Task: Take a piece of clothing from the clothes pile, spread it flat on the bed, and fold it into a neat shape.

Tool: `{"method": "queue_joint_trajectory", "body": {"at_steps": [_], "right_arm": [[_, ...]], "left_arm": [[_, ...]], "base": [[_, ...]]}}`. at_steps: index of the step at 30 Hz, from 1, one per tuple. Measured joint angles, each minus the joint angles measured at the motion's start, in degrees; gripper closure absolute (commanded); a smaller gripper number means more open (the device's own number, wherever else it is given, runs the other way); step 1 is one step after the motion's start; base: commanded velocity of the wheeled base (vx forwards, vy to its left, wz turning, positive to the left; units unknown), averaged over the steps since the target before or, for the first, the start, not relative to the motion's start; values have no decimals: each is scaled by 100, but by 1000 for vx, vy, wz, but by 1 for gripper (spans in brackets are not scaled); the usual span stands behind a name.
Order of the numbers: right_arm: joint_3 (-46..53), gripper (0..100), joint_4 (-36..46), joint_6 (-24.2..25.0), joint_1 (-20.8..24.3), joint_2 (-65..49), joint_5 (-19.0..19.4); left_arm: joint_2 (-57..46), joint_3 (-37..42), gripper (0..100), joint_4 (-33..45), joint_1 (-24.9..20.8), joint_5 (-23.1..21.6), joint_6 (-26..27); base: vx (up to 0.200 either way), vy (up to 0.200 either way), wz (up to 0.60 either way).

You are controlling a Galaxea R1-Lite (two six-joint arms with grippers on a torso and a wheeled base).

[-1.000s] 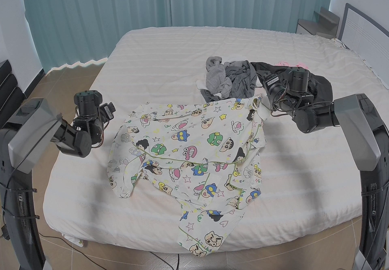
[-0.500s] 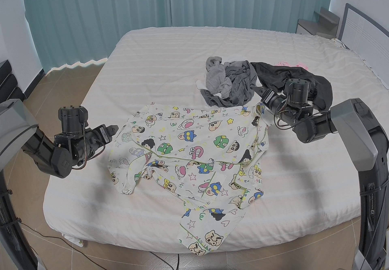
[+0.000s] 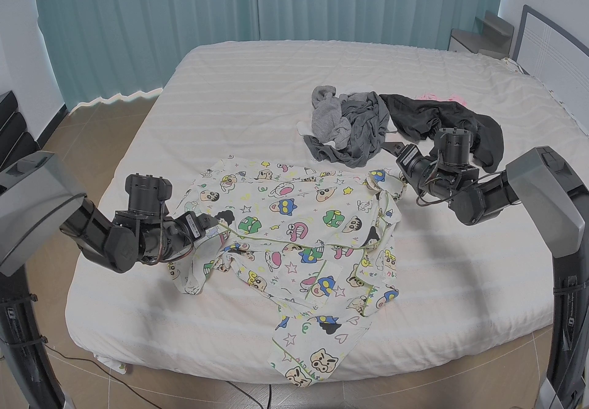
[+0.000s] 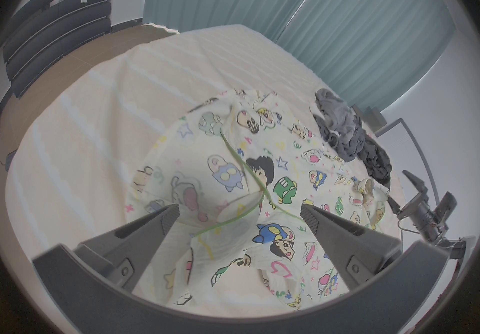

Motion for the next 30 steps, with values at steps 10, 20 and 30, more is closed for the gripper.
{"method": "queue_joint_trajectory", "body": {"at_steps": [10, 20, 30], "right_arm": [[553, 0, 74, -46, -367, -358, 542], [1083, 0, 30, -112, -874, -577, 730], [3367, 0, -778, -868, -727, -979, 1935]], "left_arm": [[789, -1279, 0, 1783, -110, 752, 185], [1254, -1843, 0, 2082, -101, 1276, 238], [308, -1419, 0, 2247, 157, 1198, -91]], "base": [[0, 0, 0], [0, 0, 0], [0, 0, 0]]}}
